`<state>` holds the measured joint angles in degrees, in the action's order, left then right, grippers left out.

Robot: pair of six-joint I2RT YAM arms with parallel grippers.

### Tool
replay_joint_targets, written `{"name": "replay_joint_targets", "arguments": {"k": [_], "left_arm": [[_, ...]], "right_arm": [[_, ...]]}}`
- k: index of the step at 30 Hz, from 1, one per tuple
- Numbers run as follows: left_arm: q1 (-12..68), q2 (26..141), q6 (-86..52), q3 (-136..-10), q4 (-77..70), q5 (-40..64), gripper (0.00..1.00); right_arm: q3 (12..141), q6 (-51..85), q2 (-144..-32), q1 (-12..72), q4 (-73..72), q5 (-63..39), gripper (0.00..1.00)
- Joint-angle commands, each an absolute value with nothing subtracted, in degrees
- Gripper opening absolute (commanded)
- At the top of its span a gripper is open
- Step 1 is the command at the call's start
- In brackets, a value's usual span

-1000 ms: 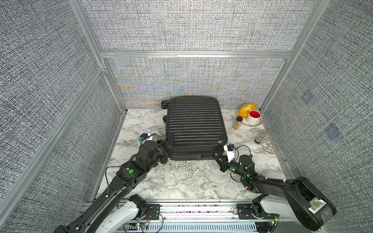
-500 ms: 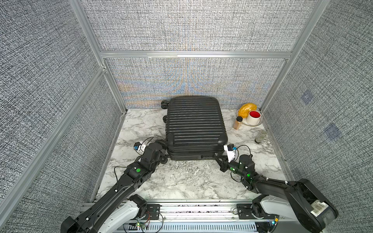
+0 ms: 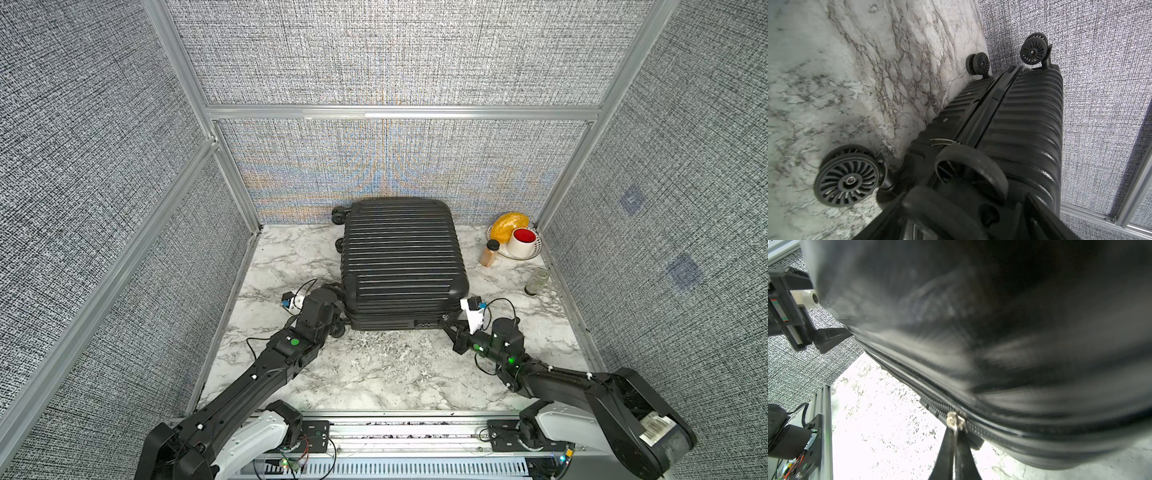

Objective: Open the suitcase zippers
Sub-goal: Unzip the zipper on the suitcase.

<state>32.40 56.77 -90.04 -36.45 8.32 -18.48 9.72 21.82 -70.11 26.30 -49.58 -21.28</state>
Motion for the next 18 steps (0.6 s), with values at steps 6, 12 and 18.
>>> {"name": "replay_joint_targets", "arguments": {"k": [6,12,18], "left_arm": [[32.0,60.2,-92.0,-37.1,3.9,-18.3,0.75],[31.8,58.9,-91.8,-35.7,5.6,-20.3,0.58],[31.1,56.4,-89.6,-34.4,10.0,-22.4,0.42]], "right_arm": [[10.2,21.2,-70.0,26.2,-52.2,-19.7,0.0],[9.4,21.6,-69.1,26.2,-51.6,-17.9,0.0],[8.3,21.9,-66.8,25.3,-49.8,-14.5,0.0]]}}
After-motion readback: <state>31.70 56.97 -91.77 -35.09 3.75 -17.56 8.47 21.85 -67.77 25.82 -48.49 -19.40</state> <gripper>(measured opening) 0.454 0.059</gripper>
